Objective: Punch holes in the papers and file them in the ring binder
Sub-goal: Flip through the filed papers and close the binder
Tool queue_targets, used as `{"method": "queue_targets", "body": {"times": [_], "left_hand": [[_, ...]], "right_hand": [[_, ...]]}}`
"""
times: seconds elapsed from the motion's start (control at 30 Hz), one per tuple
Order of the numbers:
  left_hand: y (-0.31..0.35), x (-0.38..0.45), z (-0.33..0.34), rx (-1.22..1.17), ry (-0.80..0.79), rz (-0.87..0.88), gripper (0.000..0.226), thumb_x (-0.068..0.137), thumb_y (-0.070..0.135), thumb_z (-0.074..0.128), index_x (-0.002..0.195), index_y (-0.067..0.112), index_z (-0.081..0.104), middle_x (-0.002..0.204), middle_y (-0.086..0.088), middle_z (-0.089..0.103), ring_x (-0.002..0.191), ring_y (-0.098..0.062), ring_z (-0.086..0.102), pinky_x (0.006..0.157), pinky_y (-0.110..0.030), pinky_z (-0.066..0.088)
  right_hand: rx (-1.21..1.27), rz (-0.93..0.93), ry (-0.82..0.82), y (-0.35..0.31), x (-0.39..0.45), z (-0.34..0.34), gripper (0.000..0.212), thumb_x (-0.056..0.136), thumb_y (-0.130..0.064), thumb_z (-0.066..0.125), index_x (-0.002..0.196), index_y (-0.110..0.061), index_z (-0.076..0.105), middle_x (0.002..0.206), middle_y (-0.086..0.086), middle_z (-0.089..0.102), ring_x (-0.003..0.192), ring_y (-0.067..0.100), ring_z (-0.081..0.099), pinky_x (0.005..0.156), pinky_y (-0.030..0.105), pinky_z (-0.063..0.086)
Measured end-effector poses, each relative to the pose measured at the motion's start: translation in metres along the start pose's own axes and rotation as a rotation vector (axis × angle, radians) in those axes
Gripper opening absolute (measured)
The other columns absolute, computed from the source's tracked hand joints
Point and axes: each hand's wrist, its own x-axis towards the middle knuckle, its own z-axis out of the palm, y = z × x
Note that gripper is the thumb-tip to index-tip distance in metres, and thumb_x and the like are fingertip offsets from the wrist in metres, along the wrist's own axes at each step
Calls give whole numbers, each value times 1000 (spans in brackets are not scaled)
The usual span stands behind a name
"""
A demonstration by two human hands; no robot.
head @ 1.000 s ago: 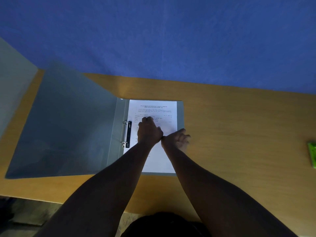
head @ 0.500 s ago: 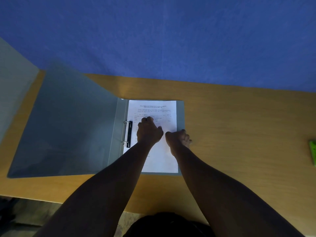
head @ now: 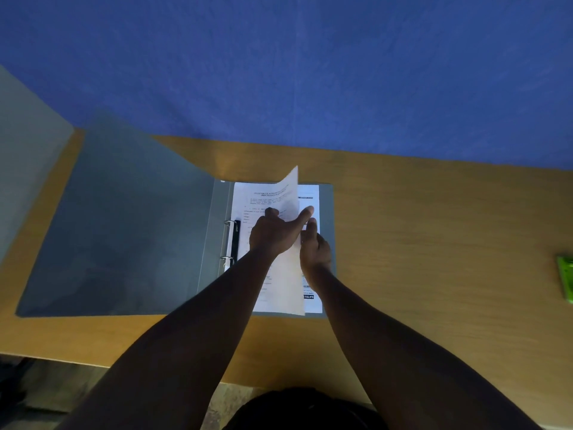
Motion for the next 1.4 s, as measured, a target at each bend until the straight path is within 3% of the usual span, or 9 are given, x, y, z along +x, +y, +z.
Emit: {"method": "queue_targets", "body": {"times": [0.17,0.3,0.4,0.73,0.9,1.03,1.17,1.27,1.4], "left_hand": [[-7,1,-6,26,33,12,64,77,51,64,129,14,56,125,-3,66,113,-27,63,94,-36,51],[-22,1,-11,41,53,59,43,77,28,59,118,14,61,117,-1,69,104,-29,66,80,-31,53],[-27,0,-11,43,100,75,39,86,23,62,122,10,54,122,-6,67,107,-32,66,79,-33,53],[-28,-7,-10,50,129,89,65,92,23,67,143,7,31,140,-10,56,117,-33,62,87,-36,52],[-32,-5,-8,42,162,122,73,92,19,64,150,6,21,132,-15,61,115,-36,62,91,-39,51],[-32,-9,-9,-28,210,154,87,90,13,68,154,10,9,125,-12,63,104,-33,67,76,-28,50],[-39,-5,-9,-45,240,253,82,84,4,70,149,22,24,107,-8,61,83,-20,60,60,-16,46],[-47,2,-8,146,199,297,44,89,9,64,129,23,55,116,-8,65,104,-25,63,81,-28,50],[-46,8,-8,61,146,291,22,89,11,62,105,20,75,118,2,71,110,-17,65,86,-16,42]], "right_hand": [[-136,17,-98,0,4,0,50,99,-41,31,99,-15,74,108,7,68,102,23,60,93,33,45],[-565,27,94,7,4,-5,35,83,-26,54,115,-11,60,120,12,52,111,30,51,93,34,43],[-737,88,172,12,-2,-7,45,80,-19,62,120,-7,48,123,15,43,112,32,45,92,40,45],[-908,133,160,10,-7,16,67,76,-35,77,122,-11,36,124,14,36,112,28,43,86,35,48],[-968,140,87,11,2,22,64,90,-33,59,137,-5,26,140,16,32,131,33,32,100,35,40],[-831,168,119,11,-1,26,61,87,-27,62,134,-7,30,136,11,40,125,30,38,97,37,39],[-728,155,145,12,-5,21,61,79,-29,69,128,-12,37,130,7,51,121,29,45,96,45,37],[-703,97,178,12,-6,16,51,80,-29,63,123,-14,41,125,6,56,118,28,49,95,45,35],[-690,-75,226,15,-6,15,40,85,-33,52,120,-13,48,120,7,60,112,28,54,92,44,37]]}}
